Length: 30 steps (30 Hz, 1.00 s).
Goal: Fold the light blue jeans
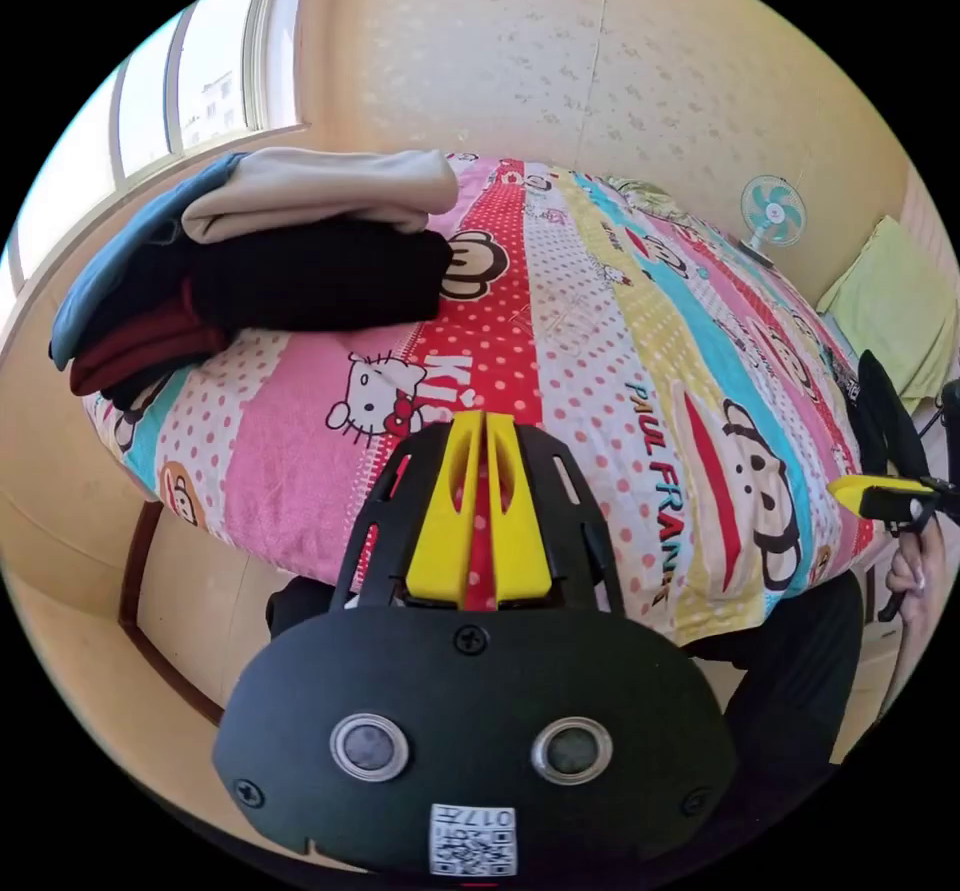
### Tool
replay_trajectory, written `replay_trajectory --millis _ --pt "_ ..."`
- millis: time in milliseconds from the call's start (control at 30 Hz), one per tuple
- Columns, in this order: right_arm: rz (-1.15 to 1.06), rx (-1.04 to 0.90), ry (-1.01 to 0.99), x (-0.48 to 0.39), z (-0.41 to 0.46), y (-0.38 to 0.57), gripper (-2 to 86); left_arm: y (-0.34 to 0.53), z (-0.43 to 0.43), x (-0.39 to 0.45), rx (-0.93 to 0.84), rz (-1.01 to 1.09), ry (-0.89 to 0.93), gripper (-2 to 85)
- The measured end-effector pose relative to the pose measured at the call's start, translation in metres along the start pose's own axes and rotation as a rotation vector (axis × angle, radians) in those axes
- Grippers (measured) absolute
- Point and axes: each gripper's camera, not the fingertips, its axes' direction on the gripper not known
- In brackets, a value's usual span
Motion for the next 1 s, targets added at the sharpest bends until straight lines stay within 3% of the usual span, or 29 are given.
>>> replay_trajectory --millis 267,400,500,567,733,933,1000 --pt "-0.544 0.066 -0.044 -0.231 0.106 -0.189 9.5 -0.020 -0.021 -0.057 0.093 -0.195 0.072 -0.5" --pt "-0.744 0.013 0.112 -0.332 0.199 -0.246 10.0 -0.027 -0.028 -0.081 0.105 -0.260 0.111 -0.5" --pt "-0.776 -0.104 0.308 -0.356 0.283 -0.251 8.6 -0.034 -0.027 -0.093 0.089 -0.287 0.136 -0.5" --pt "-0.819 -0.073 0.382 -0.364 0.290 -0.239 6.1 -0.037 -0.026 -0.100 0.081 -0.305 0.150 -0.5" --pt "-0.889 0.224 0.535 -0.367 0.193 -0.198 2.3 -0.040 -0.035 -0.116 0.113 -0.358 0.210 -0.6" --pt "-0.515 0.484 0.612 -0.243 0.036 -0.138 1.5 -0.030 -0.060 -0.127 0.235 -0.417 0.204 -0.9" --pt "-0.344 0.526 0.769 -0.183 -0.003 -0.087 1.5 -0.022 -0.071 -0.132 0.301 -0.462 0.192 -0.9"
